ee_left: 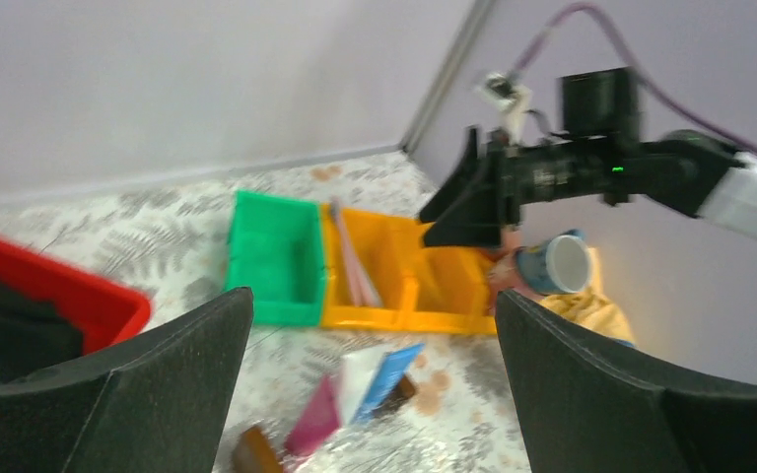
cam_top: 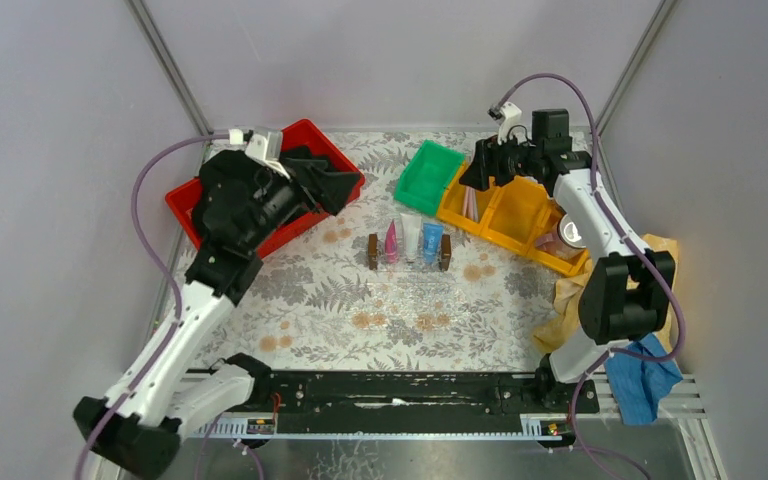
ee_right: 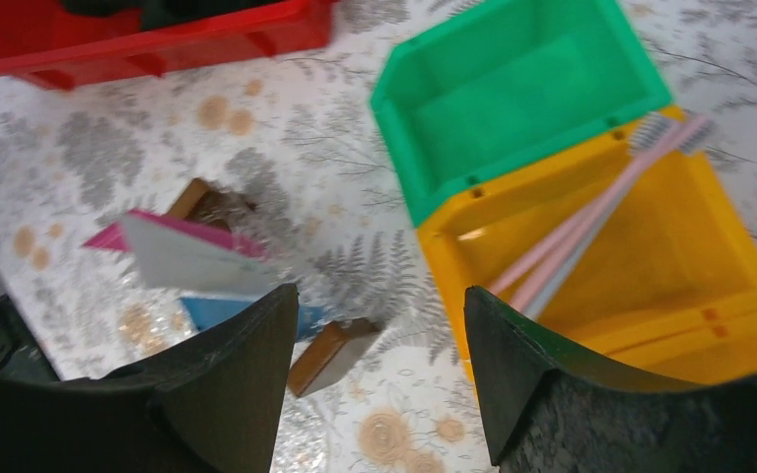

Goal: Prepare toiletry sets of a toothbrush and toothpaste on the tray

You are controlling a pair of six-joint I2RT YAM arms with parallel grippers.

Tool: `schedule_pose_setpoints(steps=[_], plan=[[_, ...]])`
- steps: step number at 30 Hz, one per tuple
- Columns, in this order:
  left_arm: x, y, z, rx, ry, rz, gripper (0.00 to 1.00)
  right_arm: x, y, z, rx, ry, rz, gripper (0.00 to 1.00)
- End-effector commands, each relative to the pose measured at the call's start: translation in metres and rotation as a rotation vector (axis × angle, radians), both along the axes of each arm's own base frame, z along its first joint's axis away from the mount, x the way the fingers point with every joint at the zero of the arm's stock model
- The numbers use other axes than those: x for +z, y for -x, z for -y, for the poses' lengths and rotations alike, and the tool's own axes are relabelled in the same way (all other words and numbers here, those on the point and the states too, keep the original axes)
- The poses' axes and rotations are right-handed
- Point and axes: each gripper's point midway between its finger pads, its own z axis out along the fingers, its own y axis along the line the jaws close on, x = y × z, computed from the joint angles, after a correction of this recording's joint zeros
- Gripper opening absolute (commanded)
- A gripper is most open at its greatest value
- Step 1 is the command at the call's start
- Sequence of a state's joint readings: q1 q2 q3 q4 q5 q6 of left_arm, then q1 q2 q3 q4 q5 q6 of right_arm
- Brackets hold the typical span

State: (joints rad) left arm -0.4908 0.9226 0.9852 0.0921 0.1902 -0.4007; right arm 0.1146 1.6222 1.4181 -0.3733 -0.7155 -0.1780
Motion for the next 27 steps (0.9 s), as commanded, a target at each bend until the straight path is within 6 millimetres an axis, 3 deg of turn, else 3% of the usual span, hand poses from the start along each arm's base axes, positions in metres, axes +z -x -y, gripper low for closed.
schedule_pose_setpoints(steps=[1,8,14,18,21,24,27], plan=[[-0.037,-0.013,-0.010,-0.158,-0.008,-0.137,1.00,-0.005,-0.033,0.022,-0.131,0.100,0.004,0.69],[-0.091,-0.021,-0.031,-0.041,-0.119,-0.147,1.00,-0.019,-0.047,0.031,-0.172,0.161,-0.007,0.69],[-0.130,-0.024,-0.049,0.049,-0.203,-0.180,1.00,-0.019,-0.029,0.025,-0.078,0.159,-0.013,0.69],[-0.132,-0.022,-0.047,0.032,-0.201,-0.187,1.00,-0.003,-0.003,0.022,0.030,0.180,0.035,0.70],[-0.129,-0.021,-0.049,0.032,-0.194,-0.178,1.00,0.022,0.023,0.033,0.056,0.216,0.095,0.72],[-0.125,-0.018,-0.050,0.031,-0.179,-0.165,1.00,0.048,0.043,0.056,0.019,0.213,0.145,0.75],[-0.123,-0.016,-0.050,0.023,-0.166,-0.156,1.00,0.062,0.062,0.091,-0.069,0.245,0.138,0.75]])
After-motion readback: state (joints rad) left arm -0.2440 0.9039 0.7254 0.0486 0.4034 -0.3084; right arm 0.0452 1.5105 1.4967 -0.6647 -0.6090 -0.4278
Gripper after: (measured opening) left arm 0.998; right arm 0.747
